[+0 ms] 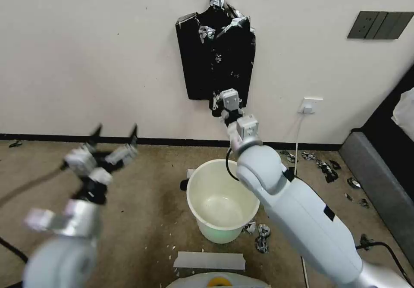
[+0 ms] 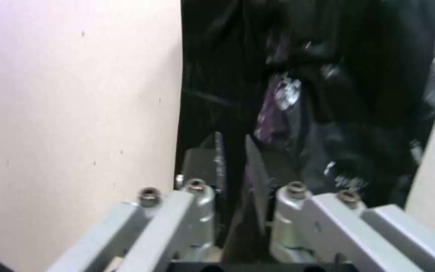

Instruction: Place a trash bag onto the trash bin.

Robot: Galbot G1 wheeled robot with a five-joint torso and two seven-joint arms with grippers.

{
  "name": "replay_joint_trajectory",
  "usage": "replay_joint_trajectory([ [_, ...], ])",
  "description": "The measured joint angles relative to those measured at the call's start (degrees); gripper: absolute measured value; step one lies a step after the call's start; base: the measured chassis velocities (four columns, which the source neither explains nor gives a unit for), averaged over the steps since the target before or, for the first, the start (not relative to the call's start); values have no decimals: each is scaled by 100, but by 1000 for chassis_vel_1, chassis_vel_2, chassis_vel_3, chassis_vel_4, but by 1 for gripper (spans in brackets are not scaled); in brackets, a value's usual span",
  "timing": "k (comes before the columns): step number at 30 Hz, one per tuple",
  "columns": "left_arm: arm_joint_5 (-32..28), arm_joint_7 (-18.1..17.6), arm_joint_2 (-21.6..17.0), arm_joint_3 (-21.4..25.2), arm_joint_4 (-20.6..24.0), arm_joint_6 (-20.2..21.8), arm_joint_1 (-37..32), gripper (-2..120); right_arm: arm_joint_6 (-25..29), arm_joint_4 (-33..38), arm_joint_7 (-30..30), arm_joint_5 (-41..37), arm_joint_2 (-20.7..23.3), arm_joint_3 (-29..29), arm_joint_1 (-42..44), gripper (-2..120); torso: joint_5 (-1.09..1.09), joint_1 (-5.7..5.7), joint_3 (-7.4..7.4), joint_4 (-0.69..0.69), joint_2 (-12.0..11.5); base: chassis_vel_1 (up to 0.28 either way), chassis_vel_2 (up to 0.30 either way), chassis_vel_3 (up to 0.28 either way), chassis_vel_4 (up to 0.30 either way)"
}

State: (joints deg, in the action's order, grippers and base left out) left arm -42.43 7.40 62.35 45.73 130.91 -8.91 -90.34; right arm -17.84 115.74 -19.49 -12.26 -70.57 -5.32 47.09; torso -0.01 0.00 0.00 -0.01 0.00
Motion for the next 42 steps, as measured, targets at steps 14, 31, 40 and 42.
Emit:
replay_joint_trajectory([
  [14, -455, -7, -561, -2, 35, -9, 272, 100, 234, 174, 438, 410, 160, 316, -740, 73, 1, 0, 0, 0, 0, 0, 0, 0, 0],
  [31, 219, 66, 492, -104, 186, -31, -199, 100, -1076, -1296, 2170, -847, 1248, -1648, -5037, 94, 1, 0, 1, 2, 0, 0, 0, 0, 0],
  [40, 260, 90, 606, -101, 236, -55, -284, 100, -1591, -1396, 2605, -858, 1591, -1899, -5194, 64, 1, 0, 0, 1, 0, 0, 0, 0, 0],
  [42, 268, 88, 640, -124, 236, -56, -286, 100, -1619, -1400, 2681, -862, 1653, -2015, -5242, 60, 2, 0, 0, 0, 0, 0, 0, 0, 0],
])
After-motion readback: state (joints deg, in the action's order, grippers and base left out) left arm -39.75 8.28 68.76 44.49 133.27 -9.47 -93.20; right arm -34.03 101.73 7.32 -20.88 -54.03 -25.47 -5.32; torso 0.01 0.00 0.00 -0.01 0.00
